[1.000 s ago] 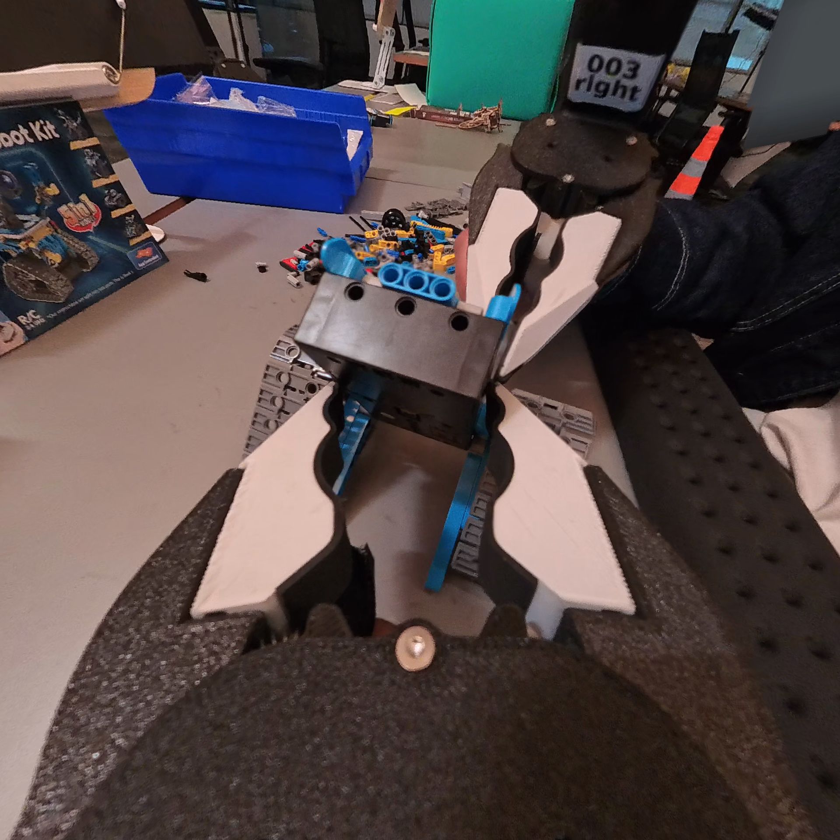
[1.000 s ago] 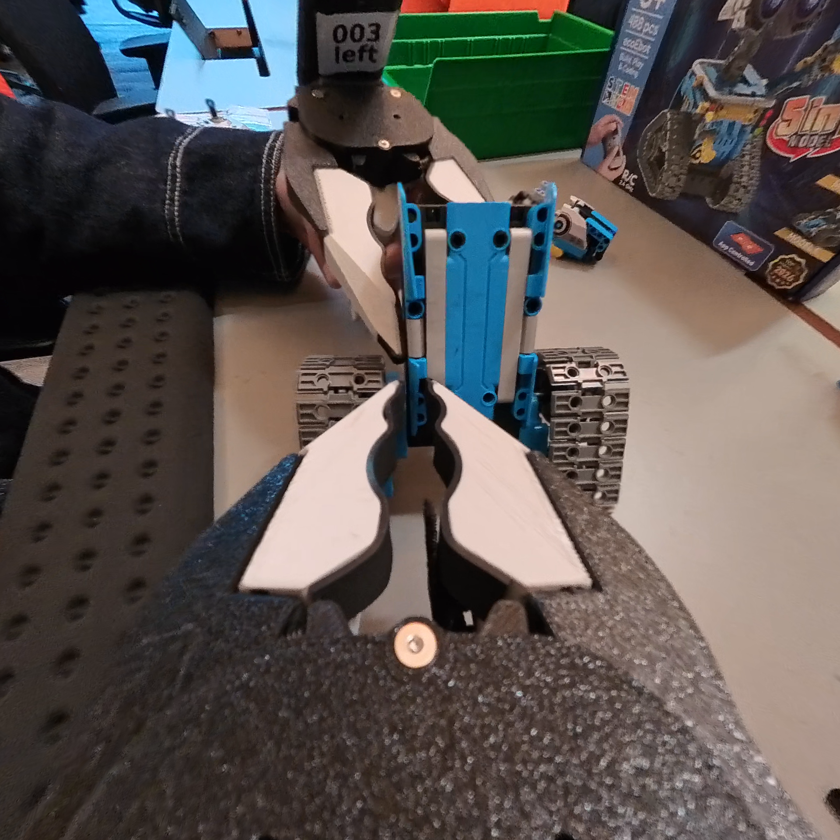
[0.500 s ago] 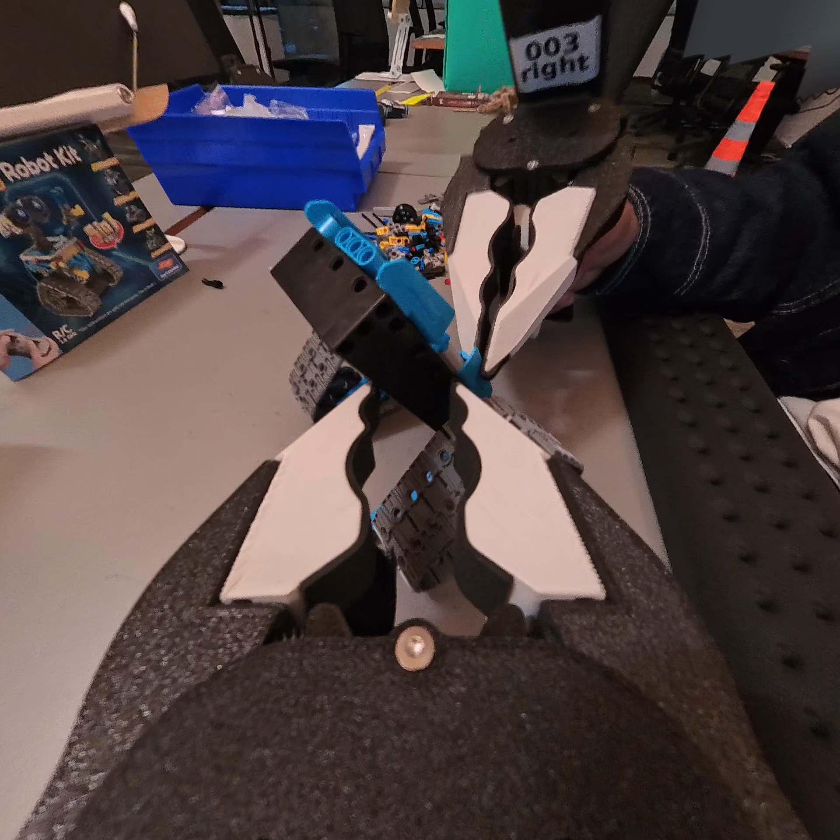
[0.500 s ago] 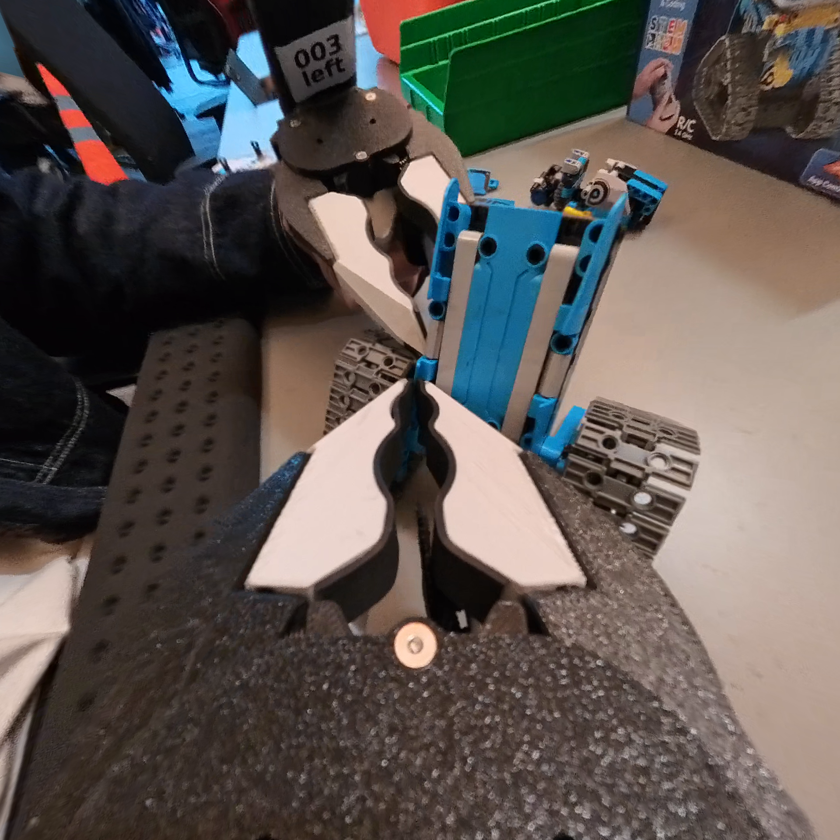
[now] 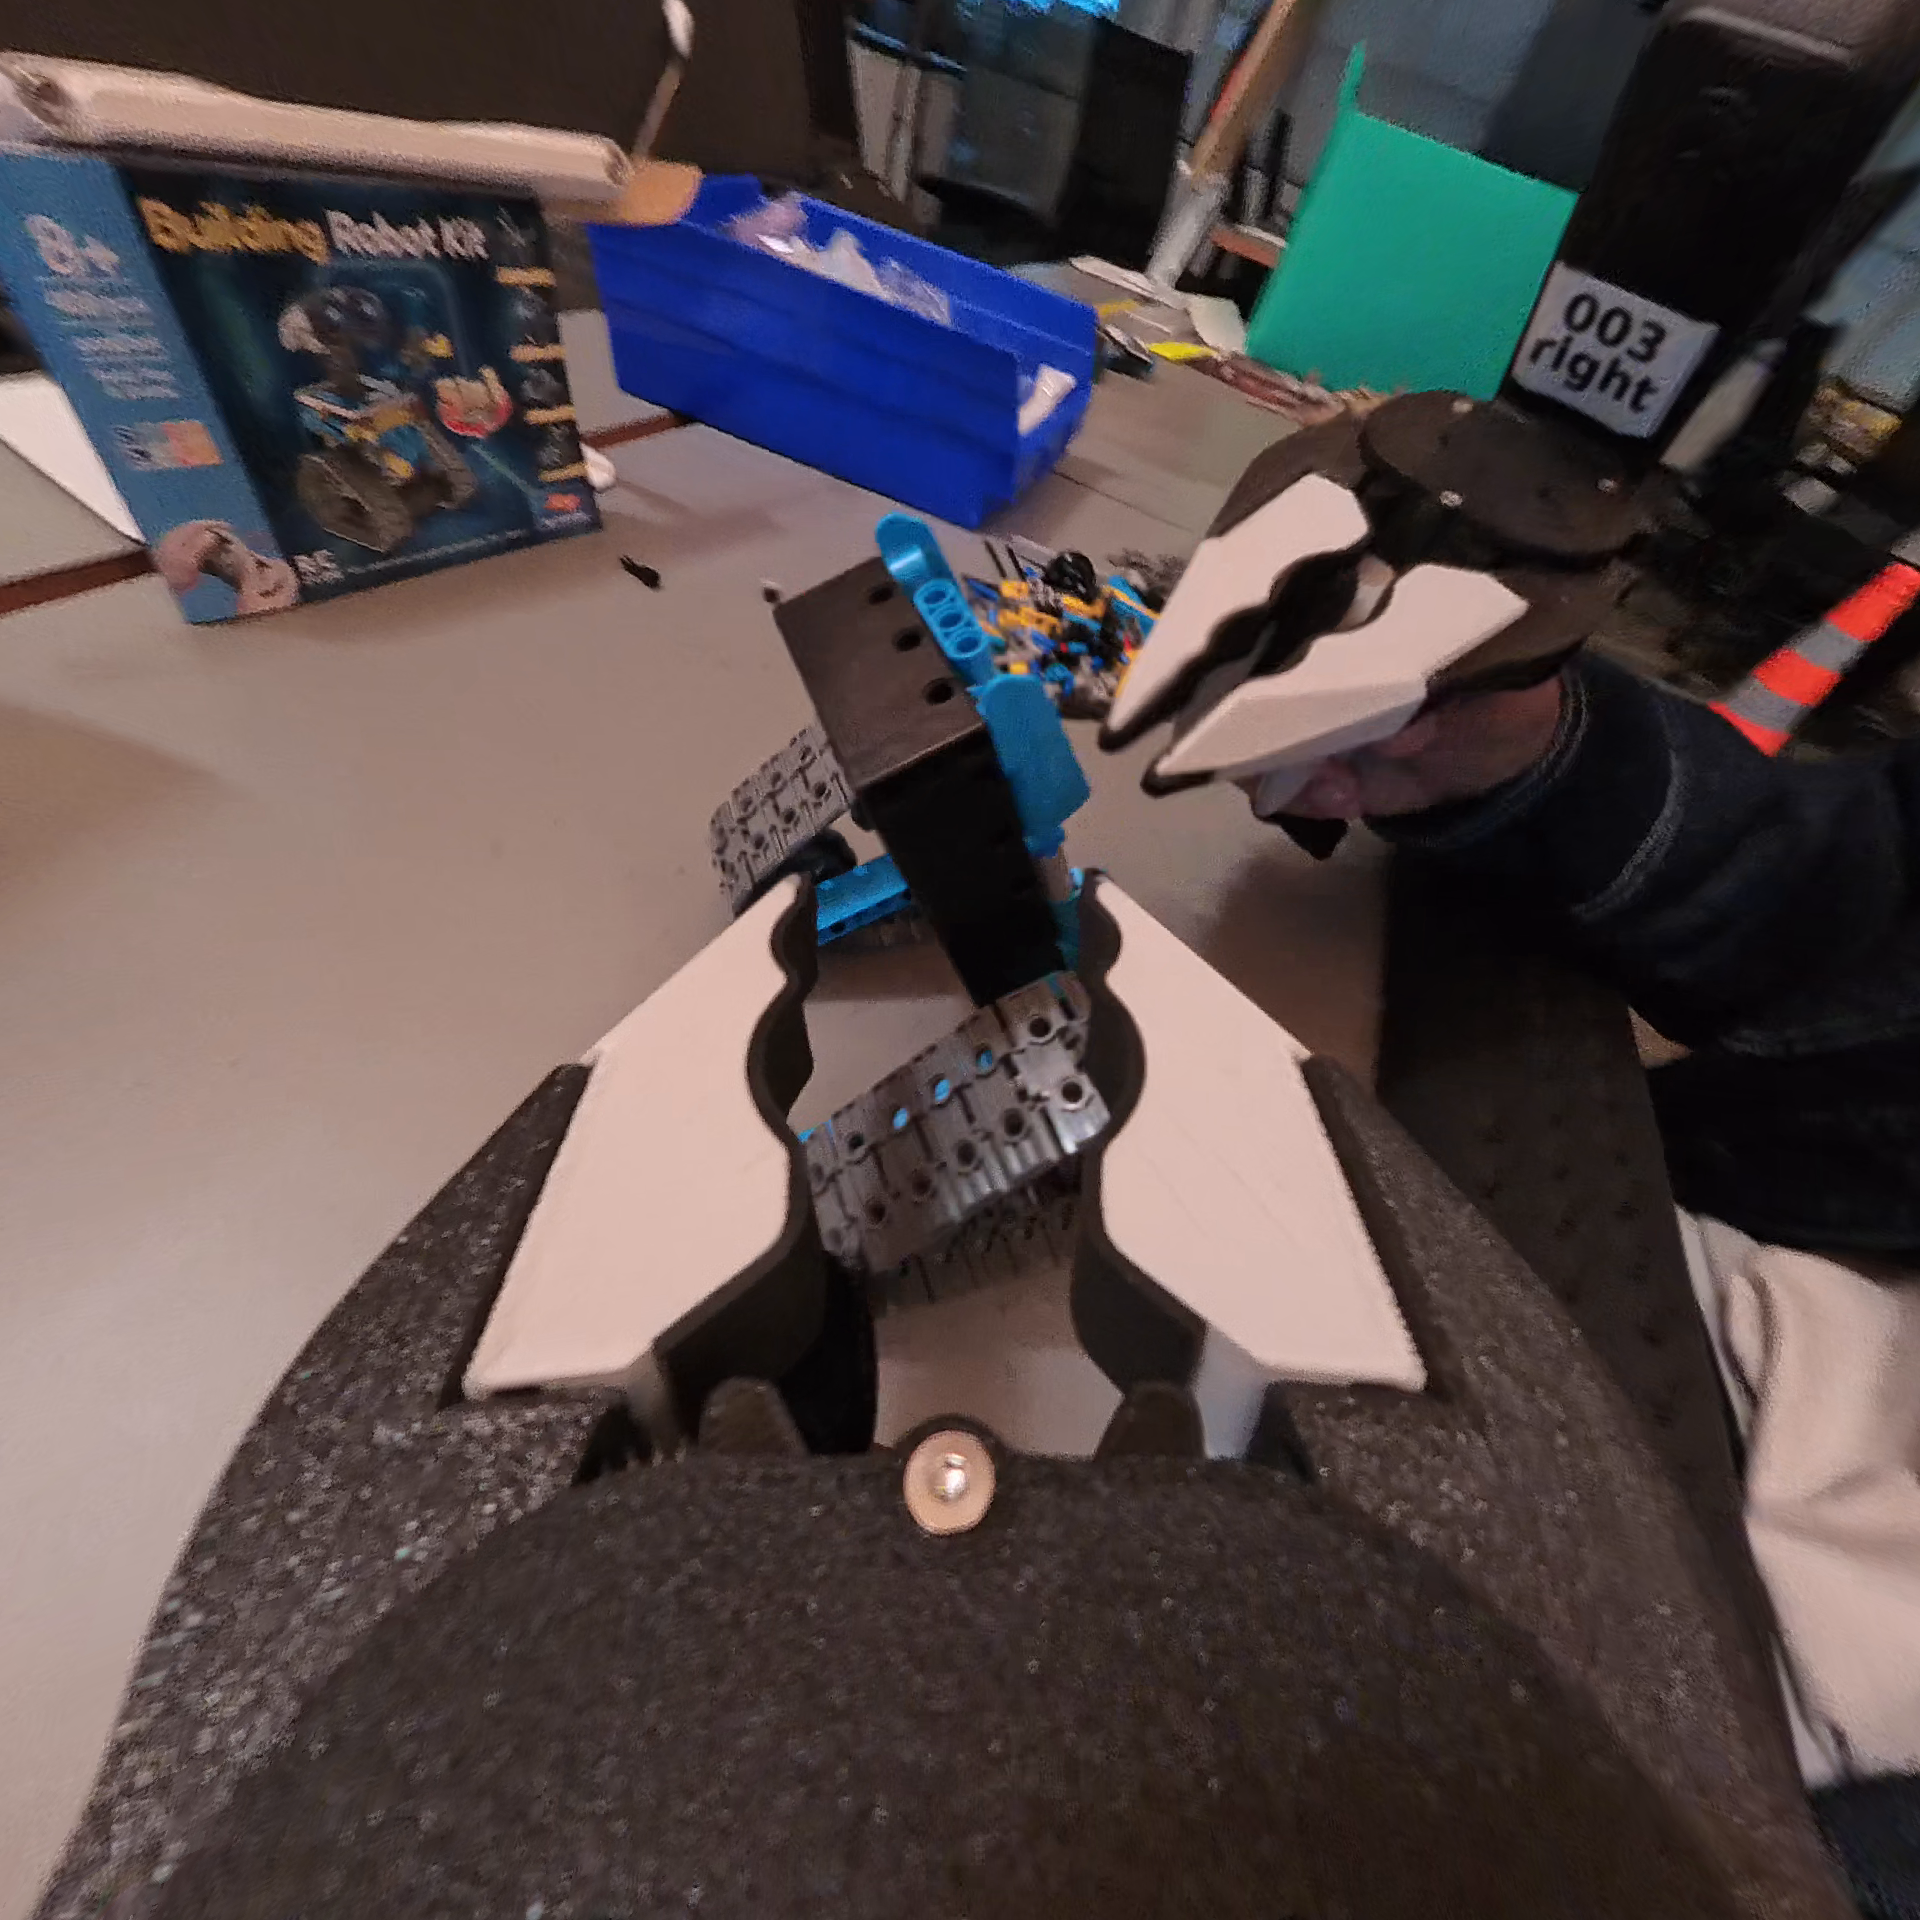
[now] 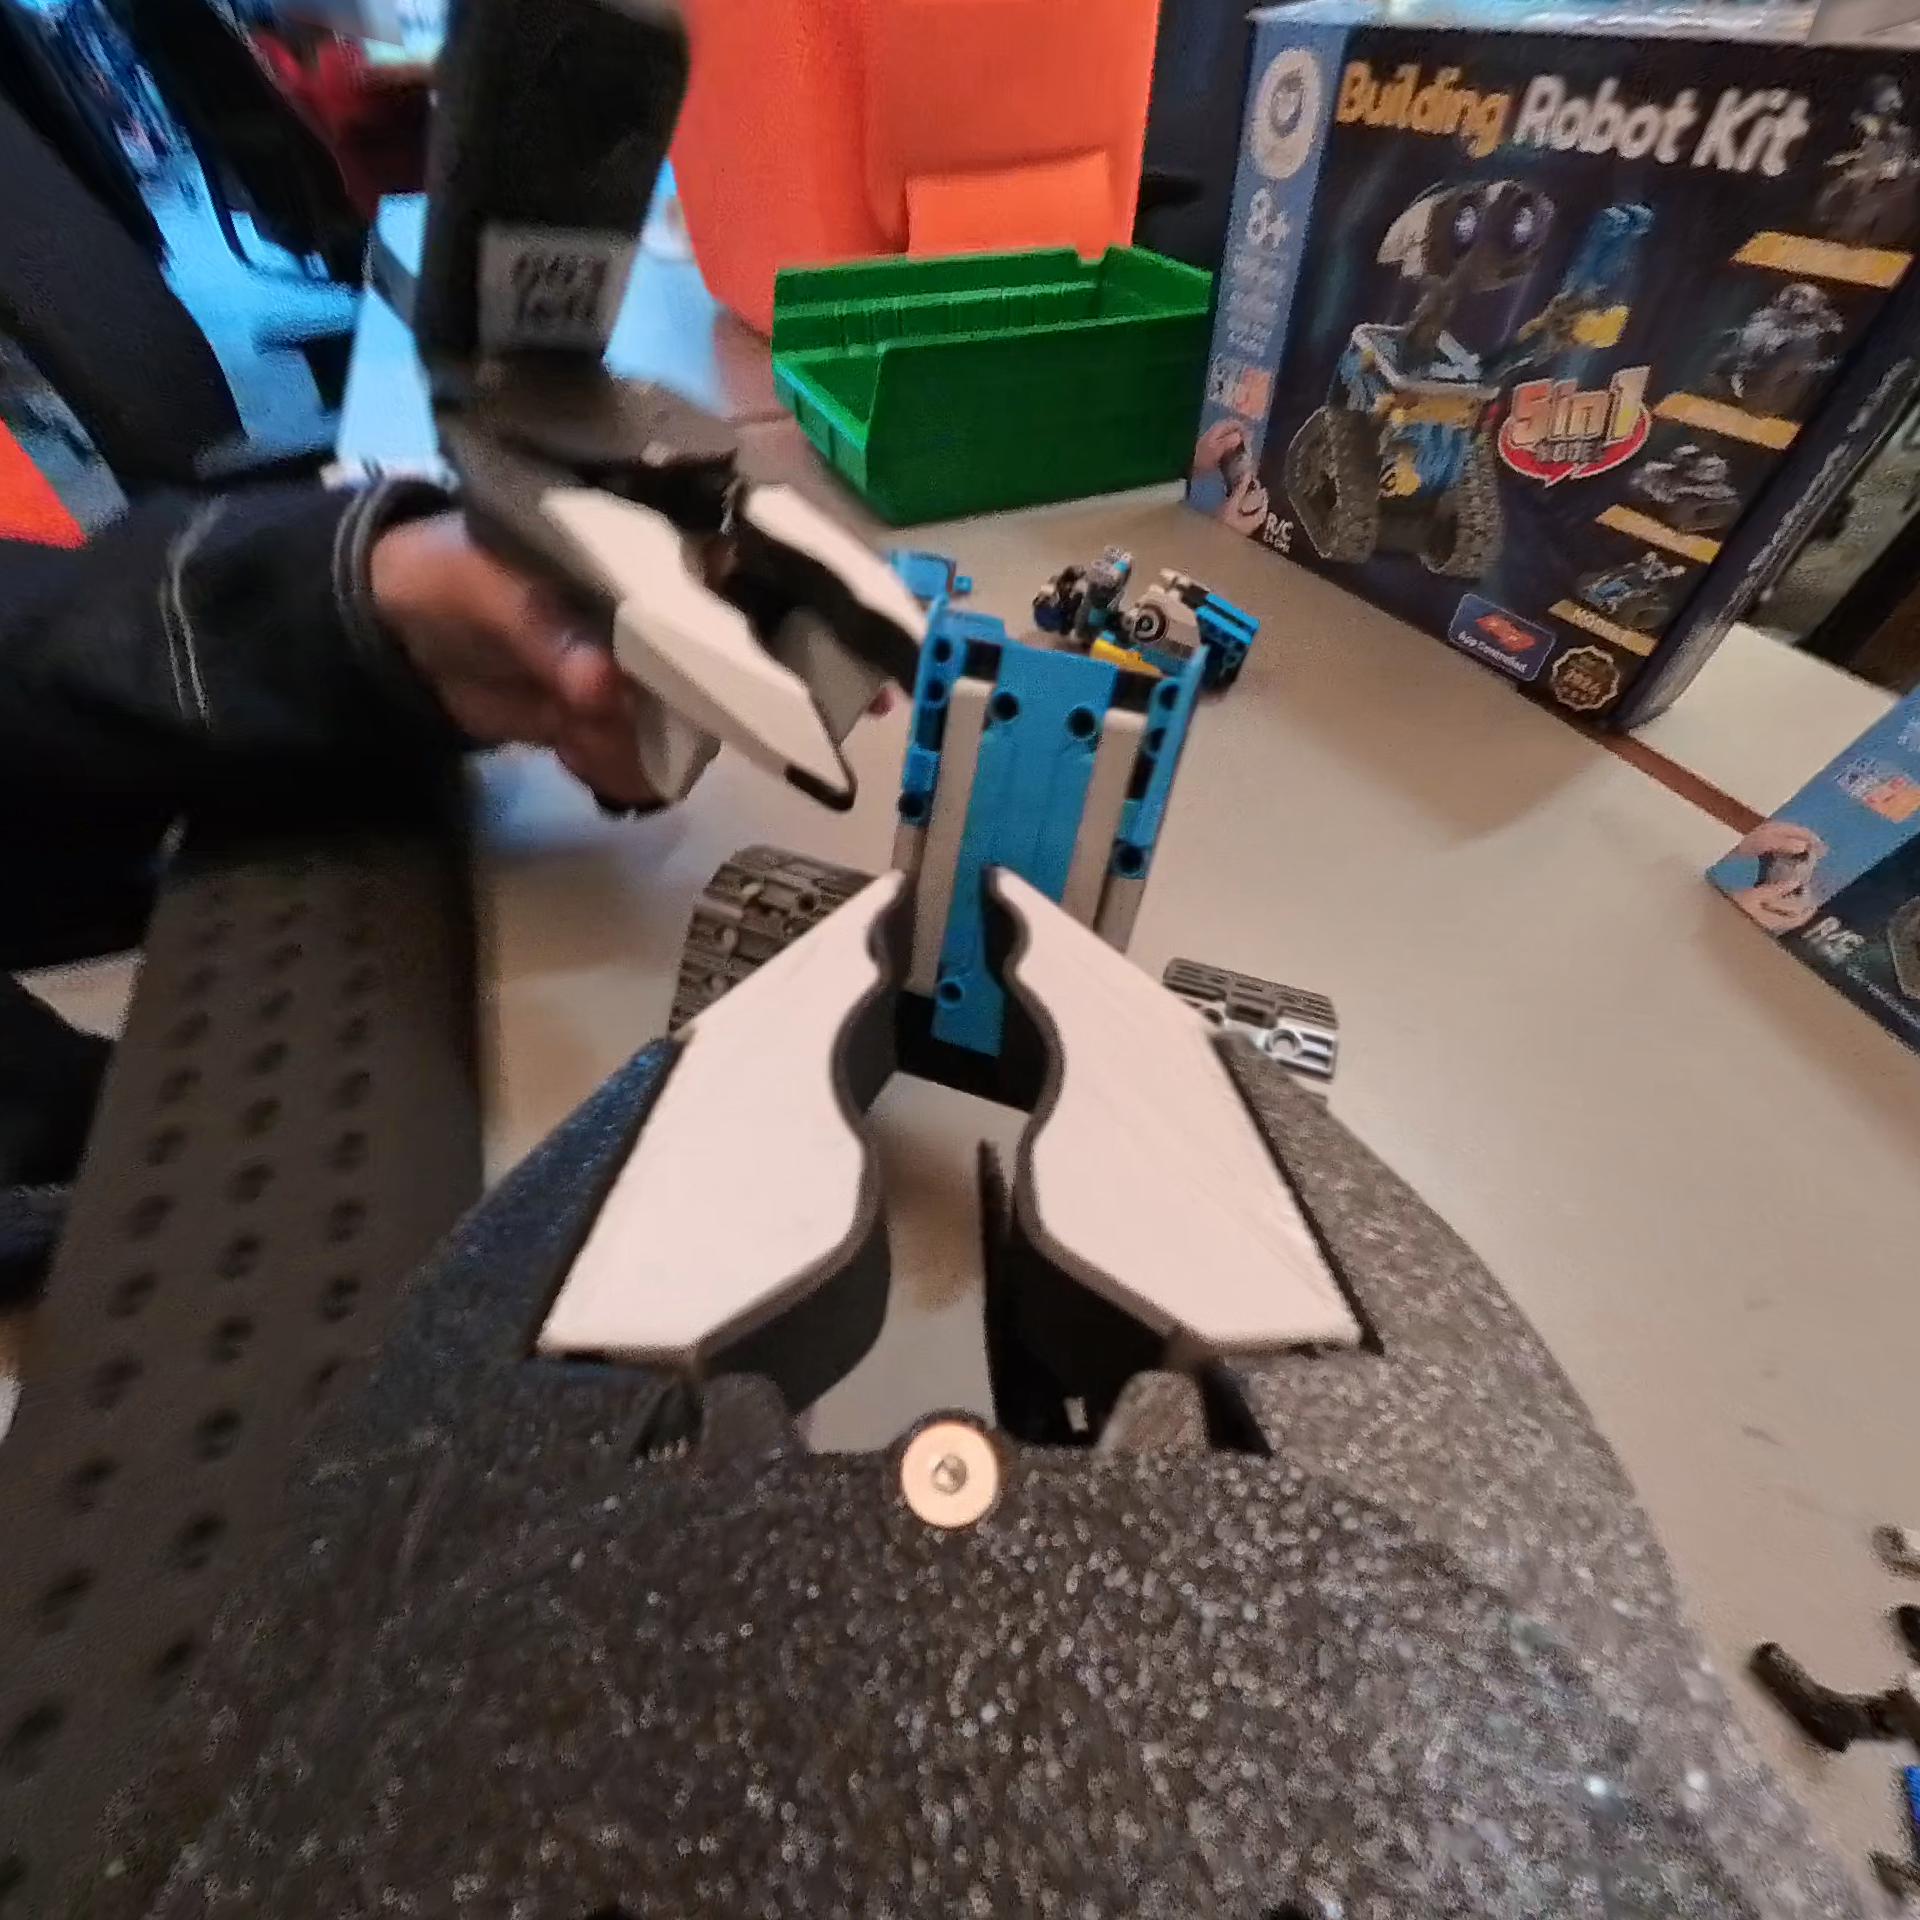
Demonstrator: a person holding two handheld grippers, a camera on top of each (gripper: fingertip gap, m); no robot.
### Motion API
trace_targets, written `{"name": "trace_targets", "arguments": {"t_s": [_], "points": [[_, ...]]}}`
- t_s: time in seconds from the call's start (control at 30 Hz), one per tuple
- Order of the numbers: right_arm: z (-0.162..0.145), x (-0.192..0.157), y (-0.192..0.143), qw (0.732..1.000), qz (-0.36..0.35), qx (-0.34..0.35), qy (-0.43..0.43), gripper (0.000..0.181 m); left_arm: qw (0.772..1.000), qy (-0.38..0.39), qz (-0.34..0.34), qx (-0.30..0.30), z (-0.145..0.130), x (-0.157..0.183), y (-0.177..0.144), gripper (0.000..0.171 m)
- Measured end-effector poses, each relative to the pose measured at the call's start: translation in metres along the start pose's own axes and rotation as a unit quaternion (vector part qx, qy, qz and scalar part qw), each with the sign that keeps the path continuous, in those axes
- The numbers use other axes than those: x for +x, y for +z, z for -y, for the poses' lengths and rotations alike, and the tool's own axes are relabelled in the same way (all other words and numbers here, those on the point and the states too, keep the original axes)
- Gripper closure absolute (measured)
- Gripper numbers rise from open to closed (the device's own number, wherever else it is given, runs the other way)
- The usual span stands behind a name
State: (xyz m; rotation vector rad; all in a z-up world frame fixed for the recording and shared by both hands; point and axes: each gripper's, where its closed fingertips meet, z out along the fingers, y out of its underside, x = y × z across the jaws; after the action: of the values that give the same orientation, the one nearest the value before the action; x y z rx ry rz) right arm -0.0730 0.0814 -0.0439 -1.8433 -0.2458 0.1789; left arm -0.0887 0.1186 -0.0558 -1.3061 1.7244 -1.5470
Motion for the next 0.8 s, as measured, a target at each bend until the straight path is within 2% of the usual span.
{"name": "trace_targets", "arguments": {"t_s": [0.07, 0.13, 0.27, 0.4, 0.47, 0.57, 0.63, 0.8], "points": [[-0.004, 0.009, 0.001, 0.999, -0.009, -0.007, 0.030, 0.150, 0.999, -0.009, 0.037, 0.006, -0.005, -0.002, 0.005, 0.137], [-0.009, 0.014, 0.003, 0.999, -0.031, -0.020, 0.012, 0.143, 0.999, -0.015, 0.035, 0.010, -0.007, -0.001, 0.010, 0.133], [0.000, 0.002, 0.008, 0.998, -0.057, -0.010, -0.036, 0.154, 0.999, -0.017, 0.011, 0.047, 0.009, 0.002, 0.005, 0.128], [0.006, -0.010, 0.016, 0.993, -0.090, -0.003, -0.080, 0.154, 0.994, -0.062, -0.032, 0.089, 0.024, 0.003, -0.003, 0.116], [0.013, -0.012, 0.019, 0.992, -0.101, 0.011, -0.073, 0.159, 0.989, -0.084, -0.046, 0.109, 0.031, 0.001, -0.006, 0.116], [0.009, -0.006, 0.027, 0.990, -0.126, -0.013, -0.066, 0.162, 0.989, -0.097, -0.057, 0.100, 0.029, -0.001, -0.002, 0.121], [0.011, -0.008, 0.029, 0.989, -0.126, -0.011, -0.075, 0.164, 0.990, -0.090, -0.050, 0.096, 0.027, -0.005, -0.001, 0.139], [0.021, -0.006, 0.032, 0.987, -0.137, -0.003, -0.084, 0.175, 0.985, -0.111, -0.069, 0.111, 0.031, -0.007, -0.002, 0.142]]}}
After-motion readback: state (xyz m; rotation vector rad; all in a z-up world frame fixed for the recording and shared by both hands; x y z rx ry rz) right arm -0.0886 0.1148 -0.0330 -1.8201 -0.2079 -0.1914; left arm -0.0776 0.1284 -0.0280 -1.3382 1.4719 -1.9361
